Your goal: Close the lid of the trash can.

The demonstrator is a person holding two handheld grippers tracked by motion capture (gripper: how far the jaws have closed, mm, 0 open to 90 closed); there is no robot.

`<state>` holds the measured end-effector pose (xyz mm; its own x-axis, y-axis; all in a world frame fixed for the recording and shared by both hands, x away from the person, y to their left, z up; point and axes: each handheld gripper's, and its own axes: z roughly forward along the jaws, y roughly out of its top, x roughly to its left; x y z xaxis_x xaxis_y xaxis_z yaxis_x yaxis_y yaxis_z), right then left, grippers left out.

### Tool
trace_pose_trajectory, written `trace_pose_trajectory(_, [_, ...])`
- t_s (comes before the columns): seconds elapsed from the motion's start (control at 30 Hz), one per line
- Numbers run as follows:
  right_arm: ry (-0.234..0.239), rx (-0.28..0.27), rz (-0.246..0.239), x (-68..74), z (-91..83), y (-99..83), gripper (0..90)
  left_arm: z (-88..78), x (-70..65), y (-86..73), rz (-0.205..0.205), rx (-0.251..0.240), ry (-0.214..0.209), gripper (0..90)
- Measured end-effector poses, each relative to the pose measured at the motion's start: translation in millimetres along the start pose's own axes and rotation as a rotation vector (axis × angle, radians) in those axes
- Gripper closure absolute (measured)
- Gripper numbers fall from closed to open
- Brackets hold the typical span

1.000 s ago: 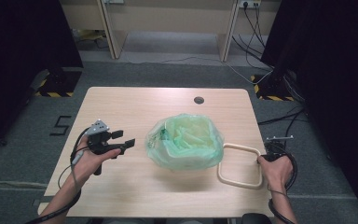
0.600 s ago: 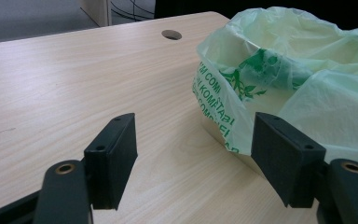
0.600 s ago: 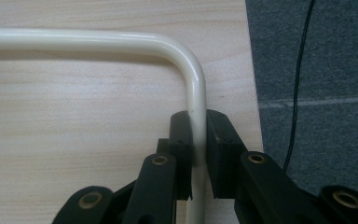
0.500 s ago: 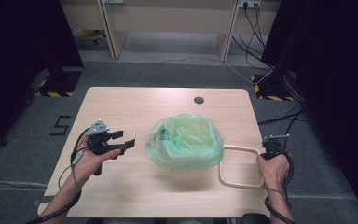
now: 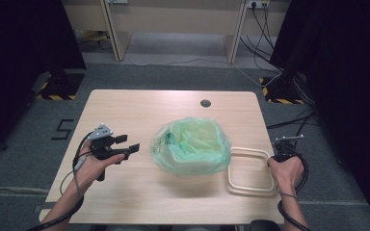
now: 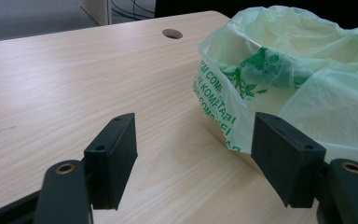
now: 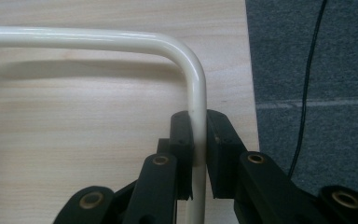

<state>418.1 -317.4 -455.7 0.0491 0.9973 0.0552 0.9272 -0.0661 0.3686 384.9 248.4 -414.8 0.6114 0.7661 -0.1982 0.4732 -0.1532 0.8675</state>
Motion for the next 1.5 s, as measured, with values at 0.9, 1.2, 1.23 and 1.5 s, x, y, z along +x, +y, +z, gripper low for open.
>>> trace_pose_trajectory(0.9, [0.01, -0.022, -0.021, -12.3, -32.7, 16.4, 81.9, -0.9, 0.0, 4.4, 0.007, 0.002, -0.003, 30.1])
trace_pose_trajectory(1.2, [0.012, -0.03, -0.025, -10.9, -40.6, 21.8, 81.9, -1.8, 0.7, 3.8, 0.0, -0.007, -0.006, 30.1])
trace_pose_trajectory(1.23, [0.012, -0.031, -0.028, -10.9, -41.2, 22.3, 81.9, -1.9, 0.8, 3.7, 0.0, -0.007, -0.007, 30.1])
trace_pose_trajectory(1.5, [0.011, -0.03, -0.024, -11.3, -44.4, 24.4, 81.9, -1.7, 0.8, 2.8, 0.005, -0.001, -0.008, 30.1])
